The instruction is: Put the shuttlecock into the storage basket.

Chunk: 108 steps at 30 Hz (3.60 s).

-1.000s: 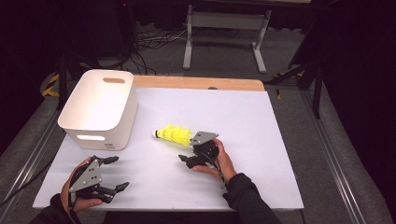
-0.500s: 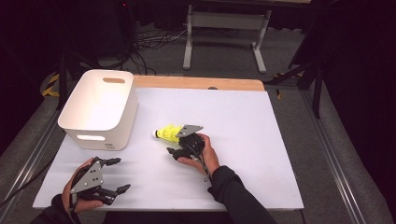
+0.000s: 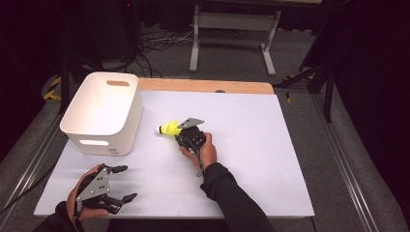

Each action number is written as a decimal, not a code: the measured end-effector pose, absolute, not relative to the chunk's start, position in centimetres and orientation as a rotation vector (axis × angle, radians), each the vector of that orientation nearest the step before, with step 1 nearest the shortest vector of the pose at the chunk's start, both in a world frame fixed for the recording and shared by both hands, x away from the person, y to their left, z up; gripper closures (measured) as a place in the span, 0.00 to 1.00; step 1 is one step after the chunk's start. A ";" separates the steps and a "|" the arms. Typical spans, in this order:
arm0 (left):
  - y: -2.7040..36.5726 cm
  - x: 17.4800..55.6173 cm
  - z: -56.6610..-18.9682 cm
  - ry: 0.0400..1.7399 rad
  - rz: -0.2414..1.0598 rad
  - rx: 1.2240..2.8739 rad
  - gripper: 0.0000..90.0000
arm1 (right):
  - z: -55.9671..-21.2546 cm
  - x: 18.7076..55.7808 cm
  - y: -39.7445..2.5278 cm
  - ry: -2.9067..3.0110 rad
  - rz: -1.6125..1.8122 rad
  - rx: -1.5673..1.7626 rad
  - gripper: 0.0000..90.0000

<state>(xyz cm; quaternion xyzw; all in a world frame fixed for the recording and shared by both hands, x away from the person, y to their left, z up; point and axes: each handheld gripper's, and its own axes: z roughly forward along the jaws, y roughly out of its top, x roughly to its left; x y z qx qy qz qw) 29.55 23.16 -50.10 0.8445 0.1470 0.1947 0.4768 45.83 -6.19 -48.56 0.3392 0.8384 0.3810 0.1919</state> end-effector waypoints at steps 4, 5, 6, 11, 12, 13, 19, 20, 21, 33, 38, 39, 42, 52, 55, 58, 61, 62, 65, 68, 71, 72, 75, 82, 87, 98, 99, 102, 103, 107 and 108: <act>23.2 29.6 -50.1 0.362 0.476 2.064 0.12 | -48.5 45.9 -5.9 2.356 1.071 0.922 0.96; 23.3 29.6 -50.1 0.361 0.475 2.064 0.12 | -48.5 45.9 -5.9 2.358 1.067 0.917 0.96; 23.2 29.6 -50.1 0.366 0.471 2.064 0.12 | -48.5 45.8 -5.9 2.359 1.070 0.915 0.96; 23.2 29.8 -50.2 0.378 0.480 2.070 0.12 | -48.2 45.4 -6.2 2.361 1.122 0.902 0.97; 23.2 29.8 -50.2 0.380 0.483 2.072 0.12 | -48.2 45.2 -6.2 2.365 1.128 0.896 0.97; 23.1 29.8 -50.3 0.383 0.475 2.072 0.12 | -48.2 45.1 -6.2 2.367 1.133 0.894 0.97; 23.1 30.0 -50.4 0.405 0.471 2.072 0.12 | -47.5 43.6 -6.6 2.366 1.182 0.827 0.97; 23.1 30.2 -50.4 0.405 0.478 2.074 0.12 | -47.2 43.1 -6.7 2.365 1.203 0.797 0.97; 23.0 30.3 -50.4 0.405 0.480 2.077 0.12 | -47.1 42.9 -6.8 2.364 1.206 0.787 0.97; 21.2 31.8 -50.1 0.449 0.492 2.082 0.14 | -45.9 38.2 -9.0 2.418 1.287 0.587 0.97; 19.4 32.5 -50.0 0.437 0.513 2.108 0.17 | -45.5 36.2 -9.7 2.443 1.281 0.503 0.97; 19.0 32.6 -49.9 0.435 0.504 2.110 0.17 | -45.4 35.9 -9.8 2.450 1.278 0.493 0.97; 18.0 33.1 -49.6 0.415 0.501 2.111 0.17 | -45.3 35.2 -9.9 2.472 1.250 0.454 0.97; 15.1 34.7 -49.2 0.362 0.457 2.157 0.38 | -44.9 33.9 -9.5 2.514 1.119 0.320 0.97; 14.4 35.2 -49.3 0.348 0.431 2.180 0.48 | -44.8 33.7 -9.2 2.517 1.047 0.278 0.96; 13.9 35.4 -49.3 0.338 0.420 2.194 0.53 | -44.7 33.5 -8.9 2.531 1.012 0.247 0.95; 13.3 35.6 -49.3 0.326 0.401 2.210 0.55 | -44.7 33.3 -8.5 2.552 0.976 0.220 0.94; 13.3 35.6 -49.3 0.326 0.401 2.210 0.55 | -44.7 33.3 -8.5 2.552 0.976 0.220 0.94; 12.9 35.8 -49.5 0.325 0.397 2.212 0.55 | -44.6 33.4 -8.2 2.576 0.947 0.207 0.91; 12.5 36.1 -49.5 0.321 0.403 2.210 0.55 | -43.8 33.5 -8.0 2.599 0.957 0.193 0.89; 12.5 36.2 -49.3 0.335 0.423 2.179 0.54 | -43.3 34.0 -8.0 2.624 1.011 0.216 0.87; 12.5 36.2 -49.3 0.340 0.428 2.172 0.55 | -43.2 34.1 -7.9 2.629 1.012 0.218 0.86; 12.4 36.1 -49.2 0.337 0.447 2.171 0.55 | -42.8 34.2 -7.6 2.644 1.012 0.214 0.82; 12.4 35.8 -49.2 0.345 0.471 2.127 0.55 | -42.4 34.1 -7.5 2.664 1.086 0.224 0.68; 12.5 35.5 -49.2 0.339 0.483 2.072 0.54 | -42.2 33.5 -7.9 2.650 1.114 0.227 0.53; 12.7 34.9 -48.8 0.324 0.503 2.023 0.55 | -41.5 32.5 -8.3 2.615 1.097 0.212 0.38; 12.8 34.9 -48.8 0.326 0.508 2.022 0.55 | -41.4 32.4 -8.3 2.613 1.105 0.215 0.37; 12.8 34.9 -48.8 0.319 0.505 2.020 0.55 | -41.1 32.2 -8.5 2.581 1.115 0.235 0.29; 12.8 34.8 -48.8 0.320 0.504 2.020 0.55 | -41.1 32.2 -8.5 2.581 1.115 0.235 0.29; 12.9 34.8 -48.7 0.309 0.508 2.022 0.54 | -40.4 32.0 -9.1 2.493 1.163 0.261 0.26; 12.9 34.8 -48.7 0.311 0.513 2.022 0.54 | -40.3 32.0 -9.2 2.490 1.170 0.264 0.26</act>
